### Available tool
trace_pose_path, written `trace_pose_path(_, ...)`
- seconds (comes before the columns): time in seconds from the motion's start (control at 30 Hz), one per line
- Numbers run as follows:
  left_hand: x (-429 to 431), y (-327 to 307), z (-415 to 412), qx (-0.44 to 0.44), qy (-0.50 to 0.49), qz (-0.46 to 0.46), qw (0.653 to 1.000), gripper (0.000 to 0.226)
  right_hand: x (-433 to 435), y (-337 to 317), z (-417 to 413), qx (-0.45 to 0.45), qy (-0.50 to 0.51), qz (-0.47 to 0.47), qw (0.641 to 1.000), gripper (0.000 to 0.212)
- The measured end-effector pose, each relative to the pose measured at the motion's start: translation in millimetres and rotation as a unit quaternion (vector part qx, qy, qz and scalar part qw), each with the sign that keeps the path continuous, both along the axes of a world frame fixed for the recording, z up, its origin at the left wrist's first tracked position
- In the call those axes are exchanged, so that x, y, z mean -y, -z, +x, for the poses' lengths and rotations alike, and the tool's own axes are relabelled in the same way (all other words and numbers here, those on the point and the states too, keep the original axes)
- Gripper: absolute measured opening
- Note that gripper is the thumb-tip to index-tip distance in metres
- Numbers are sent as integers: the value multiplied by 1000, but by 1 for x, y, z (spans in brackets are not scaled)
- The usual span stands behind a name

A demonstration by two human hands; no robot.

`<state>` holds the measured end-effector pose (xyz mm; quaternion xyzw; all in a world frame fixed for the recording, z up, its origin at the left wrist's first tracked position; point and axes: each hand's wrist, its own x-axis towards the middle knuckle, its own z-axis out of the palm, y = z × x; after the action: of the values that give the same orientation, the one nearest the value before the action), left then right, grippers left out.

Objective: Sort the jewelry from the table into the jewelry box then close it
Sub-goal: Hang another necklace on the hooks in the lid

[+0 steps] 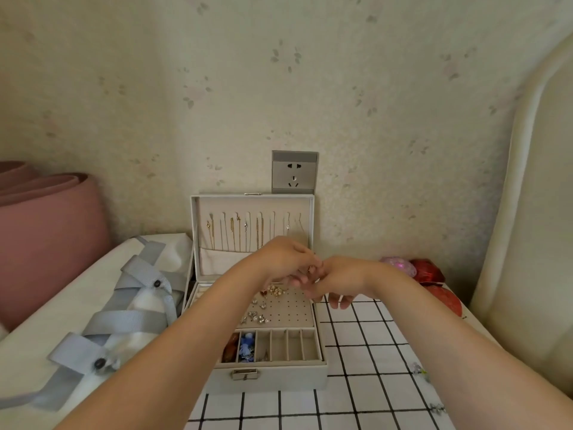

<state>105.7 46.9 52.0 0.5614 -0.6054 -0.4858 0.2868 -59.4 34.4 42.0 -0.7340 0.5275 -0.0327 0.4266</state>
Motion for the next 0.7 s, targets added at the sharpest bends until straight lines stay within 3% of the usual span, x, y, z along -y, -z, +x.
trace_pose_path(0.1,4,-3,6,12,-12,-28,999,17,1,-3,5,7,10,-35,999,14)
trace_pose_path(0.2,8,-6,16,96,-19,-105,990,18,4,-13,9,20,26,-68,997,14)
trace_pose_path(0.33,9,-5,30,264,-24,-209,941,20,8,-27,15,92,67,-114,987,14)
trace_pose_path(0.5,7,8,33,379,-13,-262,888,22,13,-34,27,173,104,-193,960,15)
trace_pose_path(0.63,9,15,28,455,5,-308,835,30,19,-26,33,154,110,-272,943,21)
trace_pose_path(0.7,10,16,27,469,8,-313,826,32,21,-22,37,150,111,-301,935,24)
